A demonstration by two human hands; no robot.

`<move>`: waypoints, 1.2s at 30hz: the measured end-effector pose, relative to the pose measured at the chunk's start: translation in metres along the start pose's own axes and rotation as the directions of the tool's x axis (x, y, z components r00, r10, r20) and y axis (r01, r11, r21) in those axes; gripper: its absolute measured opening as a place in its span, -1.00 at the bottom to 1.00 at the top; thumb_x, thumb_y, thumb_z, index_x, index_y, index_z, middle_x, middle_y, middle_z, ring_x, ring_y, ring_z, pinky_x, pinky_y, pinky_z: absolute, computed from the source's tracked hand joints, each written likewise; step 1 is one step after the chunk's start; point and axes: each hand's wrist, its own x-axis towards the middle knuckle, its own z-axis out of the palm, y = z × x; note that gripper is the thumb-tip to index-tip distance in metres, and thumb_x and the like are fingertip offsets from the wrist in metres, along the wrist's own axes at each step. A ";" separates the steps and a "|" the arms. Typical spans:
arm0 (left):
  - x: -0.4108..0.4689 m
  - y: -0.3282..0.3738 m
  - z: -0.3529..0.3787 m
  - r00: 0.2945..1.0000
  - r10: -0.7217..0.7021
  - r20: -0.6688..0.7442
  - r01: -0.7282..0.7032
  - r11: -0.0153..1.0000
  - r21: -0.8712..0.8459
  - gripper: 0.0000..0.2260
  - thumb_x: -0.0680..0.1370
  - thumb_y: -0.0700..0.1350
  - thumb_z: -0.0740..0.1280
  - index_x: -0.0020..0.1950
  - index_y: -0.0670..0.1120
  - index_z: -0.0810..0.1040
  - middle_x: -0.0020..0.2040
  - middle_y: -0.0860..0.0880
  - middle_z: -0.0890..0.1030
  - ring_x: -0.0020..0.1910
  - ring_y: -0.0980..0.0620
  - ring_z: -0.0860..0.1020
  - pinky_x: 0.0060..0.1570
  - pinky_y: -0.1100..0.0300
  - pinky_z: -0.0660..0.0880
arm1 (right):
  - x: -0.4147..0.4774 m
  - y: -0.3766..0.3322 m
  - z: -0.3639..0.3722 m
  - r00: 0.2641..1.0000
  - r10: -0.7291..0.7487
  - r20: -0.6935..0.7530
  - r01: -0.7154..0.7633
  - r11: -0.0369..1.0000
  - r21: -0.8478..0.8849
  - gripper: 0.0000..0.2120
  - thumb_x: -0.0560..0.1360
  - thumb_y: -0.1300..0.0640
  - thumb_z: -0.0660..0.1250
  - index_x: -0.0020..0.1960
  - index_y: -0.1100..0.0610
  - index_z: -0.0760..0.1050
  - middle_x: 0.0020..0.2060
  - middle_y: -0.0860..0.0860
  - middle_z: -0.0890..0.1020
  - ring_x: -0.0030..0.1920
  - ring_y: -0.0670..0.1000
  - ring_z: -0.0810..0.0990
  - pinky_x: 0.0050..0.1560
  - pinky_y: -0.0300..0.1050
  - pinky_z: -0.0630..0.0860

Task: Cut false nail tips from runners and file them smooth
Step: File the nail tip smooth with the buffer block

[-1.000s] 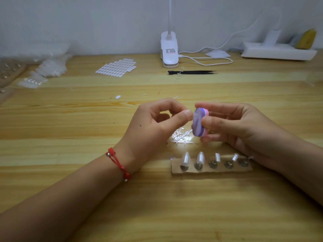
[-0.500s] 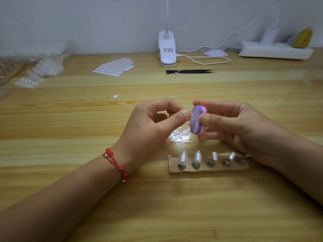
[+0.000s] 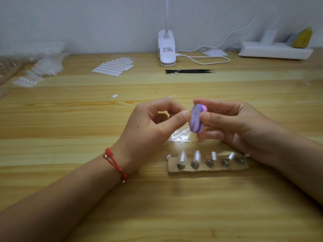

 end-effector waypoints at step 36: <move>-0.001 -0.001 -0.001 0.996 0.090 -0.028 -0.088 0.995 0.056 -0.89 0.44 -0.10 0.35 -0.27 -0.09 0.58 -0.34 -0.36 0.47 -0.39 -0.29 0.33 -0.42 0.01 0.25 | -0.003 0.000 0.000 0.995 0.029 0.100 -0.017 0.992 -0.121 -0.65 0.22 0.10 0.50 0.01 -0.02 0.71 -0.11 0.03 0.73 -0.18 -0.08 0.69 -0.22 -0.27 0.60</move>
